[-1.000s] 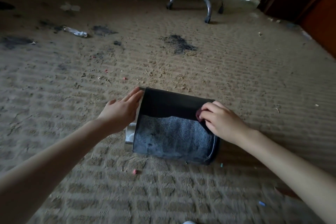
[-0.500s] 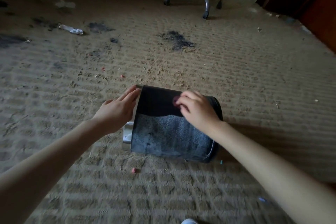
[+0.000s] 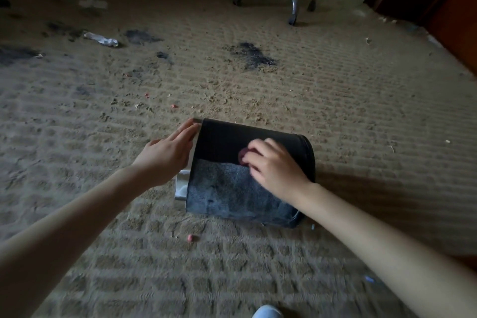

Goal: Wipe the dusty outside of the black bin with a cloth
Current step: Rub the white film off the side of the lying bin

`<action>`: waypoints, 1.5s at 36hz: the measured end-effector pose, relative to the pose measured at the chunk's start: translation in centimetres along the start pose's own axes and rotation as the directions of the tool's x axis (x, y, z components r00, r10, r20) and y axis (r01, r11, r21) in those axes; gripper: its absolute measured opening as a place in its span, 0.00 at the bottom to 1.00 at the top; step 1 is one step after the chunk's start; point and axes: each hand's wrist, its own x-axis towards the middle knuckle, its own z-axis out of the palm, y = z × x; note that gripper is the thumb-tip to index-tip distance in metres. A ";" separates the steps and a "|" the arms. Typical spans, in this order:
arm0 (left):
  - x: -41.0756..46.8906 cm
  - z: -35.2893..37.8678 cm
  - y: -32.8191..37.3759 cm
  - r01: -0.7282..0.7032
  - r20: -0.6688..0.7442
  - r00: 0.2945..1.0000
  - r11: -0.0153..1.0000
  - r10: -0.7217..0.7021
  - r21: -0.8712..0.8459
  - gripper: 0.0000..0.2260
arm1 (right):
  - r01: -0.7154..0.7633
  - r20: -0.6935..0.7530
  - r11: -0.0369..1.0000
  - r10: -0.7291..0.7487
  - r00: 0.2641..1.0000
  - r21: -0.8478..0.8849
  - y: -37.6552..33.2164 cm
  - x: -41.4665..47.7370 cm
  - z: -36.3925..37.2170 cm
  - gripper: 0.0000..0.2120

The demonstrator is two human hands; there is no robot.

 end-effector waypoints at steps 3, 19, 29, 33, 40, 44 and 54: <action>0.0 0.0 0.1 0.001 0.007 1.000 1.000 -0.001 0.000 0.22 | -0.098 -0.022 0.991 0.097 0.995 -0.088 2.6 -3.9 -1.4 0.11; 0.1 0.0 -0.1 -0.007 0.046 0.999 1.000 0.007 0.007 0.23 | 0.027 -0.070 0.997 -0.032 0.997 -0.076 -1.7 1.5 0.9 0.11; 0.5 0.3 -0.7 -0.029 0.060 0.998 0.999 0.028 0.023 0.22 | -0.222 -0.075 0.964 0.213 0.974 -0.146 4.8 -6.7 -2.8 0.10; 0.3 0.4 -0.7 -0.018 0.057 0.998 0.999 0.015 0.044 0.23 | -0.219 -0.064 0.960 0.211 0.975 -0.173 4.3 -7.9 -3.2 0.09; -0.7 0.5 -1.2 -0.091 0.046 0.995 0.985 0.085 0.148 0.23 | -0.333 -0.060 0.930 0.327 0.943 -0.159 6.2 -5.7 -3.0 0.08; -1.0 0.8 -1.5 -0.104 0.021 0.995 0.979 0.102 0.175 0.24 | -0.514 0.017 0.851 0.518 0.855 -0.105 8.9 -2.5 -2.9 0.06; -0.1 0.1 -0.8 -0.016 0.027 1.000 0.988 0.012 0.157 0.23 | -0.331 -0.041 0.935 0.328 0.944 -0.129 5.7 -6.3 -3.4 0.08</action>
